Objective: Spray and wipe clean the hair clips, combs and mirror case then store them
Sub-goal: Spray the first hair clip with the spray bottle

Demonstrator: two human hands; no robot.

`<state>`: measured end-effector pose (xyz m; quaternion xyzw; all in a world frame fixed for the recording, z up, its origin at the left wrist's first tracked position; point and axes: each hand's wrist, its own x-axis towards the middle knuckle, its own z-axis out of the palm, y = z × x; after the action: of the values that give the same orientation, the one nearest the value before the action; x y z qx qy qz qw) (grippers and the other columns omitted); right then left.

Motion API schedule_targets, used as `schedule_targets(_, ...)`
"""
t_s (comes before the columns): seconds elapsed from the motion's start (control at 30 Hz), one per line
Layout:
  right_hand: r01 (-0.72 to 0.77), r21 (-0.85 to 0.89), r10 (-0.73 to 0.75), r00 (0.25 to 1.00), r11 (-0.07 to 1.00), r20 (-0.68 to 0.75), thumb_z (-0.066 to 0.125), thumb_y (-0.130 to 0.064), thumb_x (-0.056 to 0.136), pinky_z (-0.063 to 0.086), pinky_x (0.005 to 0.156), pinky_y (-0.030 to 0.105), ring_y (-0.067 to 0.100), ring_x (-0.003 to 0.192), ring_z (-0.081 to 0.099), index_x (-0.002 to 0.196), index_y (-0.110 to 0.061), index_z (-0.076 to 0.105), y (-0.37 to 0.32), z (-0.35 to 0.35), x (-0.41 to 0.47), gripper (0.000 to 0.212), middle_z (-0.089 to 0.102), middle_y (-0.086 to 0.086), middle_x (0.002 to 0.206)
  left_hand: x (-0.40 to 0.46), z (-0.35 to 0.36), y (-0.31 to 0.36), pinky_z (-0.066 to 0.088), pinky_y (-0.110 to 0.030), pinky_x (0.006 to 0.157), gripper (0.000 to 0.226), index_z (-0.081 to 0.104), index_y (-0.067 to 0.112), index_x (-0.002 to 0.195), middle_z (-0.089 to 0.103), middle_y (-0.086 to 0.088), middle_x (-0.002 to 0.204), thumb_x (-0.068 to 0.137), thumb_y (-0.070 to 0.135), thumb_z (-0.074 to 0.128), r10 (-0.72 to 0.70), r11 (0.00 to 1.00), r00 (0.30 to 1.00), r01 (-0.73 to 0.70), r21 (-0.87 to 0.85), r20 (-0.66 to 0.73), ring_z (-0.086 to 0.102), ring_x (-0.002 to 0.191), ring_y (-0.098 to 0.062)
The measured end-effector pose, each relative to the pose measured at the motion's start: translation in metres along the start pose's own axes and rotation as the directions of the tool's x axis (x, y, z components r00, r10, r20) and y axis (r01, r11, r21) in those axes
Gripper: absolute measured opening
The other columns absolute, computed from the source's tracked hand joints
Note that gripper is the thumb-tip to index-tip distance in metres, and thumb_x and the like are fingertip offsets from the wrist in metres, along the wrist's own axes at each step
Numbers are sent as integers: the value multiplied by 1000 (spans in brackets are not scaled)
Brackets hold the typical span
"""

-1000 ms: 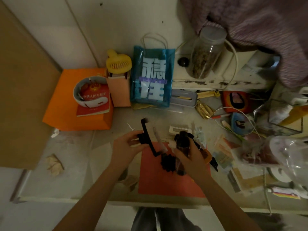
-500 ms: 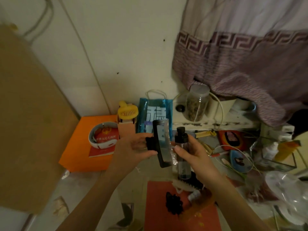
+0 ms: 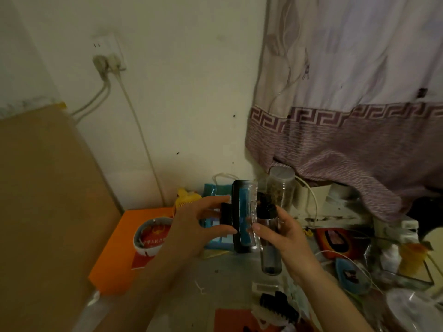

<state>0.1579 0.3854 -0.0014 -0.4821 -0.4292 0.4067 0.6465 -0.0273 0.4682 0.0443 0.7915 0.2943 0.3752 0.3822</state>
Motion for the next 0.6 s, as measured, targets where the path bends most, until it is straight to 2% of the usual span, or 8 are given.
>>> schedule_targets(0.03, -4, -3, 4, 1000, 1000, -14, 73, -24, 71, 58, 77, 30, 20, 95, 70, 121, -16, 59, -3, 0, 2, 53, 73, 4, 103, 2, -1, 3, 50, -10, 83, 55, 58, 40, 113, 66, 22, 106, 62, 36, 76, 5, 1000, 1000, -5, 1, 6, 63, 100, 4)
schedule_targets(0.1, 3, 14, -2, 999, 1000, -32, 74, -24, 69, 58, 74, 25, 18, 93, 70, 124, -14, 57, -11, 0, 5, 59, 73, 3, 102, 7, -4, 8, 50, -11, 85, 58, 57, 36, 120, 64, 19, 114, 65, 39, 74, 12, 1000, 1000, -12, 15, 20, 61, 104, 4)
schedule_targets(0.17, 45, 27, -44, 999, 999, -30, 73, -22, 69, 55, 68, 20, 19, 91, 70, 116, -18, 62, -19, 0, 7, 48, 73, 3, 99, 10, -8, 14, 50, -21, 93, 63, 52, 37, 126, 60, 15, 124, 66, 44, 70, -2, 999, 999, 1, 34, 32, 58, 112, -2)
schedule_targets(0.27, 88, 46, -87, 996, 995, -29, 73, -19, 70, 56, 70, 22, 22, 94, 70, 113, -18, 64, -32, -1, 13, 44, 73, 5, 102, 19, -14, 25, 52, -36, 95, 61, 43, 45, 129, 53, 7, 133, 71, 47, 62, -44, 998, 995, 47, -36, 86, 55, 119, -12)
schedule_targets(0.33, 113, 21, -113, 993, 993, -20, 74, -20, 71, 56, 72, 23, 22, 95, 70, 114, -19, 64, -41, -2, 17, 44, 73, 4, 104, 27, -17, 33, 52, -33, 95, 57, 39, 49, 128, 51, 5, 135, 74, 48, 58, -37, 998, 989, 43, -41, 140, 55, 120, -11)
schedule_targets(0.43, 152, 0, -152, 988, 988, -7, 74, -21, 72, 56, 73, 22, 22, 97, 70, 117, -19, 63, -52, -3, 22, 46, 73, 3, 105, 36, -21, 45, 52, -15, 84, 48, 42, 50, 125, 54, 15, 128, 79, 43, 56, -6, 998, 981, 19, -67, 194, 56, 112, 2)
schedule_targets(0.6, 183, -1, -183, 983, 983, 5, 74, -22, 73, 56, 76, 25, 21, 99, 69, 119, -22, 62, -64, -4, 25, 48, 72, 4, 107, 43, -23, 55, 54, -28, 88, 44, 56, 31, 127, 66, 11, 121, 83, 35, 58, 29, 988, 983, 0, -156, 182, 61, 112, -7)
